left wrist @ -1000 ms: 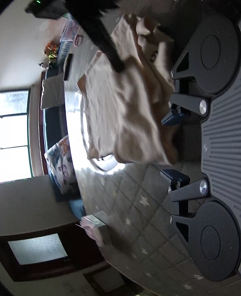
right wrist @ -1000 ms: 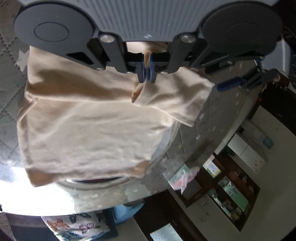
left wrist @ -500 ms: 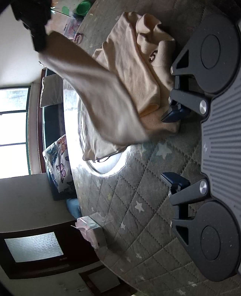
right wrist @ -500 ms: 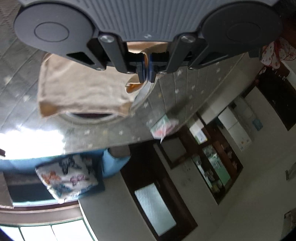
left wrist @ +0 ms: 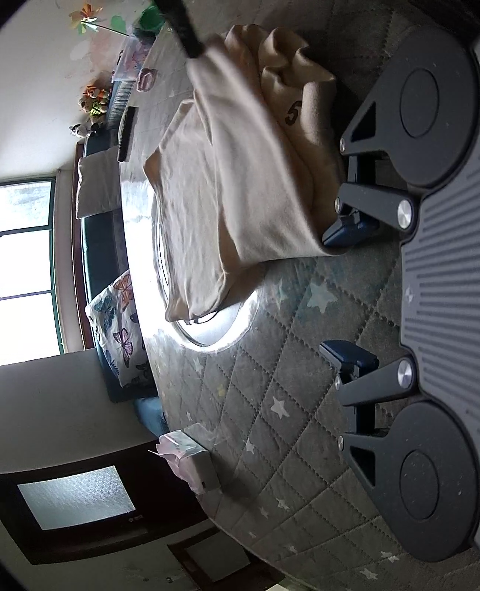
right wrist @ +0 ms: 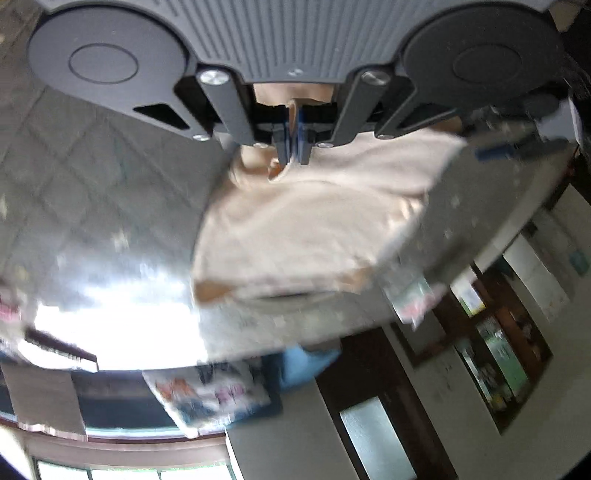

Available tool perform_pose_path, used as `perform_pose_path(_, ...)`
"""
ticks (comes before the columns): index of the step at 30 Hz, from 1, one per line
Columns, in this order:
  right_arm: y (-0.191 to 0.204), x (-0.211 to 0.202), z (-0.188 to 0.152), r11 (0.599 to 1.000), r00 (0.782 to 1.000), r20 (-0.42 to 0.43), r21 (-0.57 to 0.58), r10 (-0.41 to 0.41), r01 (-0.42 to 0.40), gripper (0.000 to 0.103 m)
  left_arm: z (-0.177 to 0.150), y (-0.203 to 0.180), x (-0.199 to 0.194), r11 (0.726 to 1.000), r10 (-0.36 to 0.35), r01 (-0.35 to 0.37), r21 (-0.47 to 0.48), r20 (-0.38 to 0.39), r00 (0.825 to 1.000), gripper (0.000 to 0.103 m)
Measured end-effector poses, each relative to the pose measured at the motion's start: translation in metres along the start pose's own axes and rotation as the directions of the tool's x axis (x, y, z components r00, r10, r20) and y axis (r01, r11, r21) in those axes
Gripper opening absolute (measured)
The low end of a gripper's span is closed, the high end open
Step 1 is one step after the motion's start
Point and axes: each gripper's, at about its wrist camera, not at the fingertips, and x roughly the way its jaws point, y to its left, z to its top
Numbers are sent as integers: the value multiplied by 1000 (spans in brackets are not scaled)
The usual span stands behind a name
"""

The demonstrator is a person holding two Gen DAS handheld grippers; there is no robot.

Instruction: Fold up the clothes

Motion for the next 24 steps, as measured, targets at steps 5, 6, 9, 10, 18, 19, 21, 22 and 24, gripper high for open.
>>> perform_pose_path(5,-5,10,-17,999,997,-74,-23,-25,23,6,0,1,-1,1000,2,-2,7,-3,1000,58)
perform_pose_path(6,-6,9,-18,1000,997,-70,-19,-24,23,7,0,1,-2,1000,3,-3,11,-2,1000,58)
perform_pose_path(9,-7,6,-16,1000,999,-43,-11,-21,20,7,2,0,-4,1000,1,-1,20,3,1000,58)
perform_pose_path(10,-7,6,-15,1000,999,-32,-12,-12,12,8,2,-1,-5,1000,-1,1,25,7,1000,58)
perform_pose_path(18,-7,32,1,1000,1000,-20,8,11,-11,15,2,-6,-6,998,-14,12,54,23,1000,44)
perform_pose_path(19,-7,35,1,1000,1000,-25,13,9,-9,15,2,-5,-5,998,-20,18,55,21,1000,34)
perform_pose_path(21,-5,37,1,1000,1000,-25,8,4,-4,7,1,-5,-4,998,-32,31,53,16,999,28)
perform_pose_path(22,-3,35,2,1000,1000,-15,0,6,-6,7,0,-5,-5,998,-37,36,54,19,999,27)
perform_pose_path(24,0,29,4,1000,1000,4,-14,6,-6,7,-1,-6,-5,997,-46,44,60,22,999,24)
